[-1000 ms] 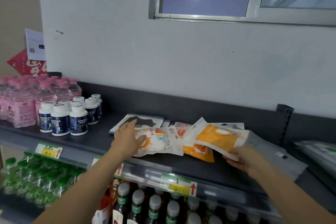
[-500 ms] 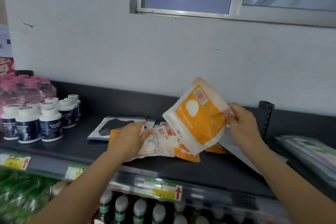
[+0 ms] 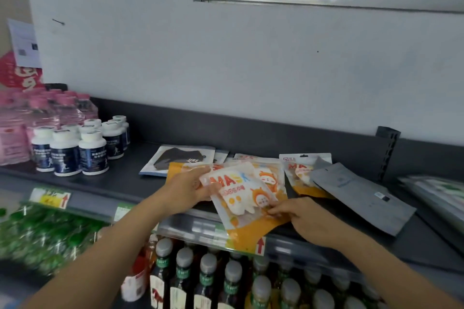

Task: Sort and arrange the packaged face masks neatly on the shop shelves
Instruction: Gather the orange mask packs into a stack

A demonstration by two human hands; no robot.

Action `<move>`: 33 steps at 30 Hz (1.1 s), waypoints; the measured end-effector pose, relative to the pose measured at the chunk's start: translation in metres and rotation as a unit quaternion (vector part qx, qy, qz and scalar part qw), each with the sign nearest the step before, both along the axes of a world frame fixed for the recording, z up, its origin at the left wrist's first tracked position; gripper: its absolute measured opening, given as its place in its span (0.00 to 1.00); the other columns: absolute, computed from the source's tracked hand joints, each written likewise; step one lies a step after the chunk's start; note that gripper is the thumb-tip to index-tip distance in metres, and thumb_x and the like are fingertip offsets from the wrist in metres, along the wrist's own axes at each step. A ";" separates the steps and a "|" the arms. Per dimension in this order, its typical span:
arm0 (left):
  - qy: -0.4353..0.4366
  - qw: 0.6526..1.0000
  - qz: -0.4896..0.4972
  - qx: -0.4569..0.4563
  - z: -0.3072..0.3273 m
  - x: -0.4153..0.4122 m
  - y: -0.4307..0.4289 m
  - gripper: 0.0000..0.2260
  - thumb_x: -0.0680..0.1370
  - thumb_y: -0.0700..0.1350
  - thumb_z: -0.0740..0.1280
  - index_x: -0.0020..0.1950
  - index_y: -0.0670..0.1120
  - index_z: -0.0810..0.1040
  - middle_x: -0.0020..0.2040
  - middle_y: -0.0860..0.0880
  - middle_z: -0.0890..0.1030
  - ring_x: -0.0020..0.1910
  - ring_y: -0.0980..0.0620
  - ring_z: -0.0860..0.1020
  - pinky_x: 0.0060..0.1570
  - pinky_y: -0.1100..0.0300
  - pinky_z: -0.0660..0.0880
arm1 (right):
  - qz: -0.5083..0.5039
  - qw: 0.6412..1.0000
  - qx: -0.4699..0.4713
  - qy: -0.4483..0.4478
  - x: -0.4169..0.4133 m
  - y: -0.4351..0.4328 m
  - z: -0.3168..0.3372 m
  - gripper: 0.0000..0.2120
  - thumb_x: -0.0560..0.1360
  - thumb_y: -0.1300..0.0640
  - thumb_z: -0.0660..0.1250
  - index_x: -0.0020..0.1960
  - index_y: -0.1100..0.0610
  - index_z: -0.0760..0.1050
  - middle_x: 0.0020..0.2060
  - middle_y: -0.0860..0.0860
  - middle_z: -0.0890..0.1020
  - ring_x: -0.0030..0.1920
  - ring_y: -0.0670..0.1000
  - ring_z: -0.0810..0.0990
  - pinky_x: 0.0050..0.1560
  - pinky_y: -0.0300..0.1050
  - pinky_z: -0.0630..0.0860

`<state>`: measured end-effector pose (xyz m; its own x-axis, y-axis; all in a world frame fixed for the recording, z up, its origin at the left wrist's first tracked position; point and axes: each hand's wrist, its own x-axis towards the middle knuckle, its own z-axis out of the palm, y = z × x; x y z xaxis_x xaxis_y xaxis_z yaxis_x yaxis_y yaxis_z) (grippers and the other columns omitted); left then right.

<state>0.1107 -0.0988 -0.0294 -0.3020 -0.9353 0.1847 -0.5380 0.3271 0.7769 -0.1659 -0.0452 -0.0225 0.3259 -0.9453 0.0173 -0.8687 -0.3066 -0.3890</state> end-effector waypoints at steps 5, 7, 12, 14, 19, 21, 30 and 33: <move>0.035 0.999 0.008 -0.040 0.002 -0.012 0.010 0.30 0.69 0.49 0.75 0.68 0.53 0.68 0.55 0.58 0.77 0.53 0.58 0.78 0.55 0.56 0.77 | -0.044 0.989 -0.027 -0.142 0.016 0.003 0.009 0.16 0.79 0.57 0.60 0.66 0.49 0.72 0.54 0.38 0.75 0.54 0.39 0.74 0.52 0.29 0.69; 0.076 0.995 0.005 -0.056 0.005 -0.015 0.013 0.28 0.69 0.44 0.76 0.66 0.55 0.69 0.52 0.58 0.78 0.50 0.60 0.79 0.53 0.60 0.78 | -0.060 0.969 -0.029 -0.239 0.023 0.004 0.013 0.21 0.76 0.53 0.66 0.67 0.45 0.65 0.57 0.36 0.73 0.52 0.36 0.74 0.49 0.32 0.73; 0.081 0.987 -0.011 -0.135 0.016 -0.025 0.020 0.27 0.70 0.43 0.75 0.62 0.61 0.69 0.53 0.57 0.79 0.53 0.59 0.78 0.52 0.67 0.75 | -0.128 0.924 -0.049 -0.357 0.026 0.001 0.024 0.32 0.68 0.54 0.74 0.66 0.45 0.61 0.51 0.39 0.75 0.47 0.41 0.77 0.35 0.33 0.76; 0.096 0.986 -0.013 -0.133 0.017 -0.023 0.021 0.26 0.70 0.42 0.75 0.62 0.62 0.70 0.54 0.57 0.79 0.53 0.58 0.78 0.54 0.64 0.75 | -0.153 0.899 -0.042 -0.409 0.023 0.002 0.027 0.27 0.68 0.55 0.75 0.62 0.47 0.67 0.49 0.44 0.80 0.43 0.43 0.82 0.33 0.35 0.78; 0.199 0.974 -0.054 -0.099 0.018 -0.027 0.027 0.20 0.72 0.35 0.71 0.56 0.57 0.76 0.54 0.51 0.78 0.47 0.53 0.81 0.43 0.60 0.79 | -0.152 0.862 0.032 -0.483 0.026 0.007 0.025 0.18 0.66 0.55 0.75 0.54 0.54 0.77 0.45 0.52 0.85 0.43 0.52 0.85 0.45 0.54 0.82; 0.198 0.973 -0.063 -0.100 0.019 -0.031 0.027 0.18 0.73 0.35 0.70 0.52 0.59 0.77 0.54 0.52 0.79 0.48 0.51 0.81 0.43 0.58 0.80 | -0.151 0.845 0.045 -0.511 0.029 0.008 0.025 0.19 0.66 0.54 0.75 0.55 0.56 0.77 0.45 0.53 0.85 0.44 0.55 0.85 0.47 0.57 0.81; 0.105 0.980 0.120 -0.117 0.021 -0.010 0.012 0.26 0.75 0.51 0.69 0.71 0.54 0.64 0.64 0.55 0.71 0.64 0.55 0.70 0.61 0.55 0.71 | -0.201 0.774 0.037 -0.599 0.025 0.010 0.028 0.13 0.68 0.58 0.74 0.51 0.58 0.79 0.42 0.56 0.85 0.42 0.58 0.85 0.46 0.58 0.81; -0.068 0.968 0.241 0.007 0.009 0.017 -0.001 0.33 0.75 0.58 0.66 0.75 0.47 0.57 0.69 0.45 0.70 0.67 0.45 0.69 0.65 0.50 0.67 | -0.226 0.743 0.040 -0.629 0.012 0.011 0.026 0.15 0.67 0.56 0.74 0.51 0.60 0.79 0.42 0.57 0.85 0.42 0.59 0.85 0.44 0.57 0.80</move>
<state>0.1275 -0.0995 -0.0207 0.1495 -0.9758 0.1598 -0.7235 0.0022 0.6904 -0.1536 -0.0346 0.0038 -0.2511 -0.9677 -0.0215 0.1898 -0.0274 -0.9814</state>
